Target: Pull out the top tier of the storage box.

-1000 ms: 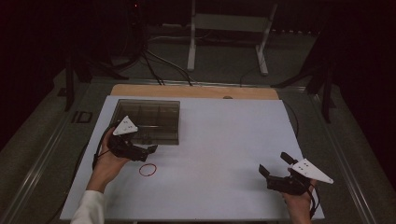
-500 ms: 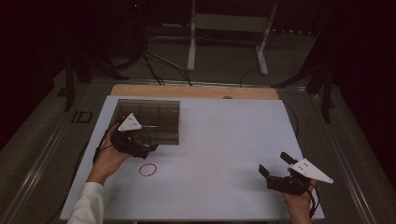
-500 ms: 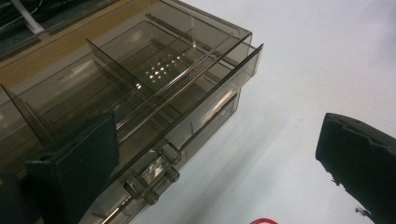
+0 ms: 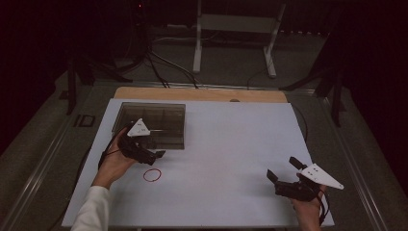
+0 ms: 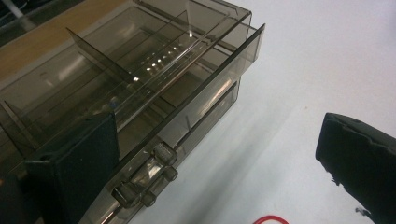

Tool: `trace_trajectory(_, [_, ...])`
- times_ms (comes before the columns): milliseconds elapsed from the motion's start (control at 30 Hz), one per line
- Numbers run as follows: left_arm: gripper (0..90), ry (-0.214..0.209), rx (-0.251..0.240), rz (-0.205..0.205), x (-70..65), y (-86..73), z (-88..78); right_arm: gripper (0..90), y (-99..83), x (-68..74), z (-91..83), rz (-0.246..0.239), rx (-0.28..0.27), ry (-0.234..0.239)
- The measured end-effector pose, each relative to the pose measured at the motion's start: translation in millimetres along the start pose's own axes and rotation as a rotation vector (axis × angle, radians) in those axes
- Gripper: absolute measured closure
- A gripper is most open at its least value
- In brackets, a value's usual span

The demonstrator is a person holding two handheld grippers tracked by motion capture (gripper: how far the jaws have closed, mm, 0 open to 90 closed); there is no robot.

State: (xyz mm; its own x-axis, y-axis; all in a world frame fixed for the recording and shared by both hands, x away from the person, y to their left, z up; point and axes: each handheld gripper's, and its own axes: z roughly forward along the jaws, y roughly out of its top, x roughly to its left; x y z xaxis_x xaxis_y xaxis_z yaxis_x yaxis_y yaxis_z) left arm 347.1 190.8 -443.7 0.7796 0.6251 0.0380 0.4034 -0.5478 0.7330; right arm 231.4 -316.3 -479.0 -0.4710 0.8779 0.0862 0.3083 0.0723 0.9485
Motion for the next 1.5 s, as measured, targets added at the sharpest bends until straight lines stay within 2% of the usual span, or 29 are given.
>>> trace_trajectory(167, [1.1, -0.008, 0.017, 0.006, -3.3, -1.0, -3.3, 0.0, 0.0, -0.2, -0.3, 0.001, 0.000, 0.000])
trace_trajectory(333, [1.1, -0.034, 0.023, 0.004, -6.6, -3.6, -8.3, 0.0, 0.0, 0.1, -0.2, 0.001, 0.000, 0.001])
trace_trajectory(567, [1.1, -0.030, 0.018, 0.012, -4.4, -1.1, -6.5, 0.0, -0.1, 0.7, 0.3, -0.001, 0.003, 0.001])
trace_trajectory(700, [1.1, -0.036, 0.045, 0.010, -3.5, 0.2, 0.6, 0.0, -0.2, 0.2, 0.3, 0.000, 0.002, -0.001])
trace_trajectory(800, [1.1, -0.036, 0.082, -0.006, -3.3, 0.0, 4.9, 0.0, -0.1, -0.1, 0.0, -0.001, 0.001, 0.000])
trace_trajectory(867, [2.4, -0.013, 0.096, -0.006, -3.1, 0.0, 4.8, 0.0, -0.1, -0.1, -0.1, 0.000, 0.001, 0.000])
trace_trajectory(1033, [12.4, 0.025, 0.102, -0.015, -2.3, 0.3, 2.1, 0.0, 0.0, -0.1, -0.1, 0.000, 0.001, 0.001])
trace_trajectory(1167, [12.5, 0.039, 0.117, -0.011, -3.2, 1.1, 3.0, 0.0, 0.0, 0.0, 0.0, 0.000, 0.001, 0.001])
trace_trajectory(1200, [13.7, 0.054, 0.123, -0.004, -3.5, 1.4, 3.1, 0.0, 0.0, 0.1, 0.0, 0.000, 0.001, 0.001])
trace_trajectory(1333, [23.2, 0.099, 0.136, 0.010, -2.9, 1.3, 1.7, 0.0, 0.0, 0.0, 0.0, 0.000, 0.001, 0.001])
trace_trajectory(1400, [31.9, 0.116, 0.137, 0.013, -1.5, 0.9, 0.0, 0.0, 0.0, 0.1, 0.0, 0.000, 0.001, 0.001])
trace_trajectory(1500, [38.2, 0.151, 0.155, 0.037, -3.1, 1.1, -0.2, 0.0, -0.1, 0.3, 0.3, -0.001, 0.003, 0.002])
